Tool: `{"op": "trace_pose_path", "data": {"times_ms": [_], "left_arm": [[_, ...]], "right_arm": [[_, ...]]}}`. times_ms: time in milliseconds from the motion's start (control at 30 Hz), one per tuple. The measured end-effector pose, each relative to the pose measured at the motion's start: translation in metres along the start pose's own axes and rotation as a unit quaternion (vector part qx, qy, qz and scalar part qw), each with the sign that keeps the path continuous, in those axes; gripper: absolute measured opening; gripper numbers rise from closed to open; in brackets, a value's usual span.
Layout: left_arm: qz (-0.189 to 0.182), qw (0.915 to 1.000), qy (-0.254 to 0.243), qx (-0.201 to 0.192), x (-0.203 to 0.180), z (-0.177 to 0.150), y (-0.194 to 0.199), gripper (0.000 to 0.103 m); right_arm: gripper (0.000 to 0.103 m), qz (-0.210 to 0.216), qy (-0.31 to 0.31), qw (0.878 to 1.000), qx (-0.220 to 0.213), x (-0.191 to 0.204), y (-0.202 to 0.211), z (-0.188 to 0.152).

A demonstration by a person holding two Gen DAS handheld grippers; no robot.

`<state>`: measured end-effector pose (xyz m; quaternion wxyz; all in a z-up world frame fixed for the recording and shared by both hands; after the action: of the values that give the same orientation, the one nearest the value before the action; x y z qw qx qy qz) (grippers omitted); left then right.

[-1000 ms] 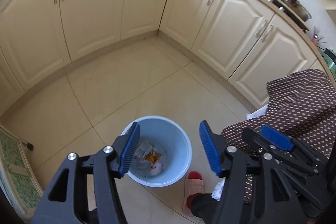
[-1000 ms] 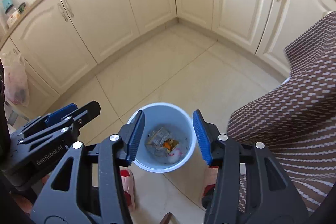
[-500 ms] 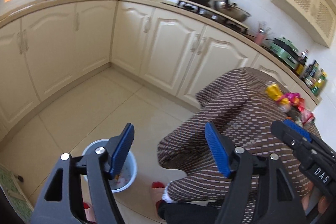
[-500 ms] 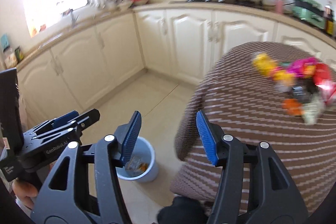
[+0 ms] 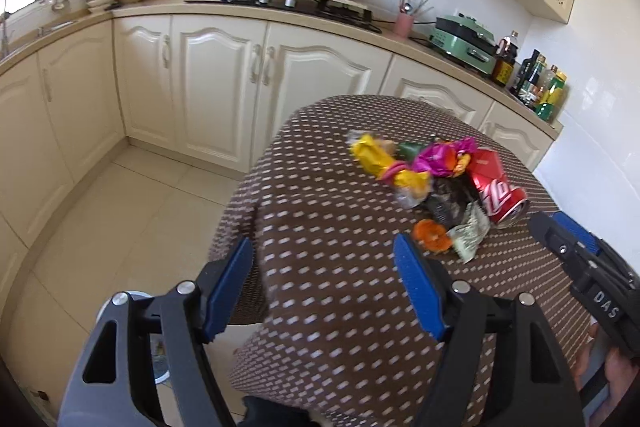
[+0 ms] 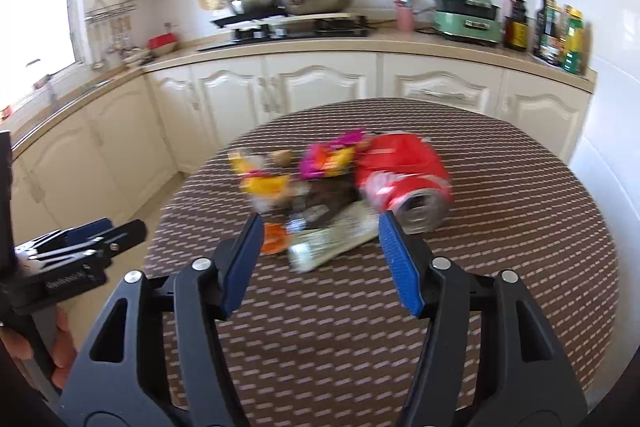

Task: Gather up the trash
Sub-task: 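Move both grippers back over the table, then grasp the red Coca-Cola can with the right gripper while the left gripper grasps the yellow wrapper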

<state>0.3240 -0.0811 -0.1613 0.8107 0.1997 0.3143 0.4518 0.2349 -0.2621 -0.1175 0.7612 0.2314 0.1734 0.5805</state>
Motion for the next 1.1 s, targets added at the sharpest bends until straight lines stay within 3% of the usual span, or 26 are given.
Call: {"op": "trace_pose_path", "data": {"times_ms": [100, 267, 433, 533, 600, 633, 733, 833, 1000, 1100], "left_arm": [[-0.006, 0.9999, 0.007, 0.014, -0.013, 0.011, -0.026, 0.072], [-0.016, 0.9972, 0.066, 0.033, -0.020, 0.027, -0.070, 0.072], [-0.002, 0.9961, 0.062, 0.064, -0.028, 0.031, -0.115, 0.072], [0.007, 0.9969, 0.050, 0.060, -0.033, 0.034, -0.128, 0.071], [0.000, 0.9973, 0.041, 0.060, -0.037, 0.038, -0.132, 0.058], [-0.015, 0.9973, 0.039, 0.061, -0.040, 0.040, -0.134, 0.046], [-0.018, 0.9976, 0.019, 0.064, -0.050, 0.044, -0.135, 0.033], [-0.005, 0.9984, -0.013, 0.054, -0.057, 0.044, -0.131, 0.030], [-0.014, 0.9994, -0.015, 0.026, -0.054, 0.046, -0.106, 0.027], [-0.020, 0.9996, -0.019, 0.008, -0.056, 0.047, -0.087, 0.027]], "right_arm": [[0.060, -0.012, -0.008, 1.000, 0.002, -0.021, -0.012, 0.007], [0.063, -0.025, -0.015, 1.000, -0.001, -0.038, -0.033, 0.024], [0.068, -0.023, -0.017, 0.999, 0.022, -0.049, -0.060, 0.034], [0.068, -0.002, -0.034, 0.998, 0.049, -0.059, -0.080, 0.038], [0.068, 0.005, -0.062, 0.996, 0.064, -0.073, -0.092, 0.040], [0.068, 0.015, -0.080, 0.994, 0.071, -0.080, -0.098, 0.042], [0.068, 0.020, -0.116, 0.989, 0.095, -0.095, -0.113, 0.041], [0.068, 0.038, -0.141, 0.982, 0.119, -0.103, -0.130, 0.036], [0.068, 0.091, -0.181, 0.967, 0.155, -0.106, -0.147, 0.024], [0.068, 0.099, -0.178, 0.966, 0.157, -0.103, -0.148, 0.024]]}}
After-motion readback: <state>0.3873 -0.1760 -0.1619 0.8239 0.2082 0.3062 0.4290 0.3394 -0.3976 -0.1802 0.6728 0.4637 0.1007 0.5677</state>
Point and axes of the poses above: each gripper's, at about its wrist camera, not at the fingertips, and y roughly against the way its jaws point, x to its left, z to its top, the point moved 5 cm from there along -y, roughly the way its jaws point, and after that the axes turned 9 degrees about -z, right-handed, at the moved point
